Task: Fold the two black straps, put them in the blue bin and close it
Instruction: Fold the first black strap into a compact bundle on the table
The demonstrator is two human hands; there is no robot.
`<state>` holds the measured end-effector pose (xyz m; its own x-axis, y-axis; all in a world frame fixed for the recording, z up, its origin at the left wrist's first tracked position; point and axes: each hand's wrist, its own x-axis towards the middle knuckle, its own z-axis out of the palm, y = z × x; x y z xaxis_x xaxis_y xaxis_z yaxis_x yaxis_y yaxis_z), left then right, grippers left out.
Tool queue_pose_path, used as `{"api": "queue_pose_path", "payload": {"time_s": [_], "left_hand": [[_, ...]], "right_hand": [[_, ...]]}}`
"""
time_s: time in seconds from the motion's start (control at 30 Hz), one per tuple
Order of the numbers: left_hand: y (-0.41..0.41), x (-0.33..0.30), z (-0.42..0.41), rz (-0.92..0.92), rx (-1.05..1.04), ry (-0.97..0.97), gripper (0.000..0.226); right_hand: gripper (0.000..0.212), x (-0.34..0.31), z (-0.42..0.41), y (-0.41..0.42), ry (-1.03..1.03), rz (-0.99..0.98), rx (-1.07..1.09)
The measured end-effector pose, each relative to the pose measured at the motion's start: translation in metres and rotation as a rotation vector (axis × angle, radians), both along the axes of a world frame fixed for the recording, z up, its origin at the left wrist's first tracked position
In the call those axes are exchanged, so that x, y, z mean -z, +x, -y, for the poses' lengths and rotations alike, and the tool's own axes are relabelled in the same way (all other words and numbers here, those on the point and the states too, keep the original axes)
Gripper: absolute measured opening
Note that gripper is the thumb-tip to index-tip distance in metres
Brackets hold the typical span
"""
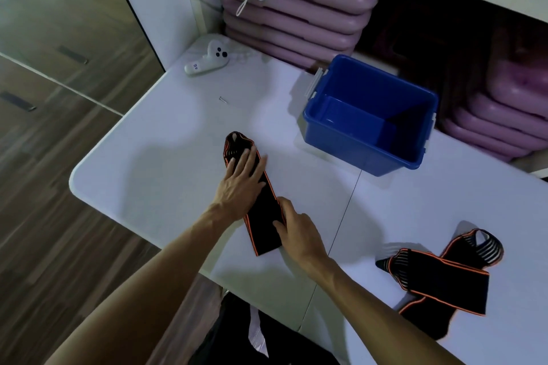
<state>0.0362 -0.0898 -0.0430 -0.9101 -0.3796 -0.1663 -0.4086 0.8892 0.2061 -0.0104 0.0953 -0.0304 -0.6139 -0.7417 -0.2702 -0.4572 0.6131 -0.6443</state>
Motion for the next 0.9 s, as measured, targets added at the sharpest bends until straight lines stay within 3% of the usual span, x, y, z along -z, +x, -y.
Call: {"api": "queue_pose_path", "payload": {"time_s": [0.1,0.2,0.37,0.6,0.77,0.9], "left_hand": [[0.009,0.009,0.011,0.038,0.025,-0.002,0.067],[0.013,0.0,0.01,-0.001,-0.002,0.014,0.062],[0.054,-0.014,-0.029,-0.323,0.019,0.112,0.043],[0.076,0.001,-0.05,-0.365,-0.228,0.286,0.047],[0.069,0.0,-0.048,-0.387,-0.201,0.322,0.043],[0.072,0.0,-0.051,-0.38,-0.176,0.235,0.041]], "right_hand": [[0.048,0.0,0.002,-0.003,0.029,0.004,-0.017],[0.051,0.0,0.003,-0.006,0.046,-0.02,-0.044],[0.049,-0.001,-0.001,-0.009,0.008,-0.036,-0.065],[0.055,-0.007,-0.006,-0.016,0.036,-0.295,-0.173],[0.051,0.001,-0.008,-0.023,0.021,-0.388,-0.337],[0.049,0.001,-0.008,-0.029,0.03,-0.46,-0.444]]}}
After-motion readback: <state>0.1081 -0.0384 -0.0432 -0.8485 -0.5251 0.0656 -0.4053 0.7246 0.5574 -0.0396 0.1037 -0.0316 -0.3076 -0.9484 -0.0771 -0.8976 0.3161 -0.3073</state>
